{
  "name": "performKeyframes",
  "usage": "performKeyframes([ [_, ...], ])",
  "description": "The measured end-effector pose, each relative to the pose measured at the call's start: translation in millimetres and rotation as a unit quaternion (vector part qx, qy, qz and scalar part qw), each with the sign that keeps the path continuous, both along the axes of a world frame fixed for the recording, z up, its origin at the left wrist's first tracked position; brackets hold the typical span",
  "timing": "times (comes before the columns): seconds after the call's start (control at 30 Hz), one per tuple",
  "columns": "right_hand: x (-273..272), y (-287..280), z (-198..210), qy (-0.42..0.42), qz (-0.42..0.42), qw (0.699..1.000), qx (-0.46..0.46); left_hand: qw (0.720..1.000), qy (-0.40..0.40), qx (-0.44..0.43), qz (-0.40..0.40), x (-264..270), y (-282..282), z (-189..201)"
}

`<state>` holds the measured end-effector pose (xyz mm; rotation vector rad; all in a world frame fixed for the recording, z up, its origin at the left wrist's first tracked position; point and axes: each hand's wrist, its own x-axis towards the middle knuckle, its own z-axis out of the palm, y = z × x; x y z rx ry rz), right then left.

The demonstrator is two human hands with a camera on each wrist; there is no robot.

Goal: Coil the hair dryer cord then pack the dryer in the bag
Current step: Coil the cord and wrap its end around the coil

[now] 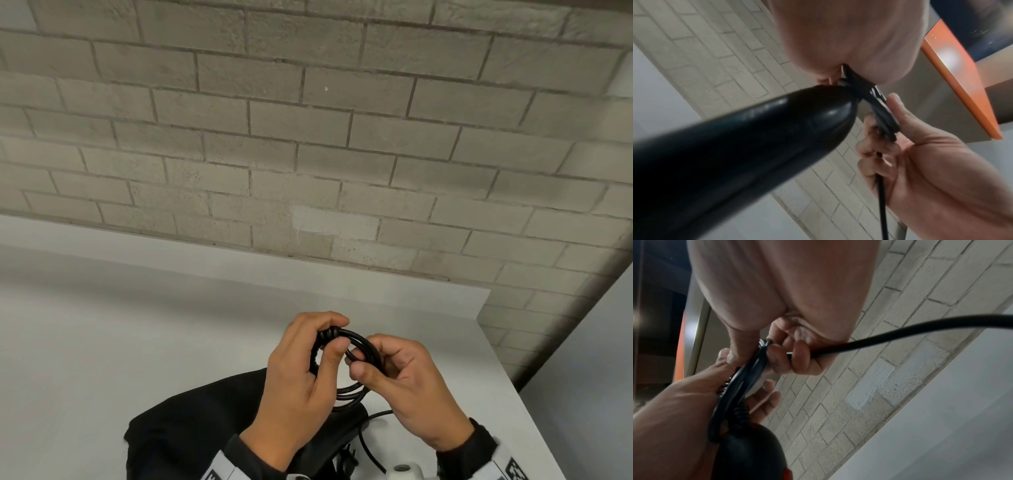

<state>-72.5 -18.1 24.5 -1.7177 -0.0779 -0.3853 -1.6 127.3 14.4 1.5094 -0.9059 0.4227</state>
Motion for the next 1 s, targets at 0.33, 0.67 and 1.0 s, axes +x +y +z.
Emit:
performKeyframes([
  [0.33, 1, 5, -1, -0.009, -0.040, 0.999, -0.031, 0.996, 0.077, -0.035, -0.023, -5, -2, -1],
  [0.67, 2, 36, -31, -0.241, -0.394, 0.790, -0.403, 0.992, 0.099, -0.074, 0.030, -11, -8, -5],
  [1.0, -13, 68, -1, 0.049, -0.331, 0.907, -0.255, 0.992, 0.021, -0.071, 0.100, -8, -13, -9],
])
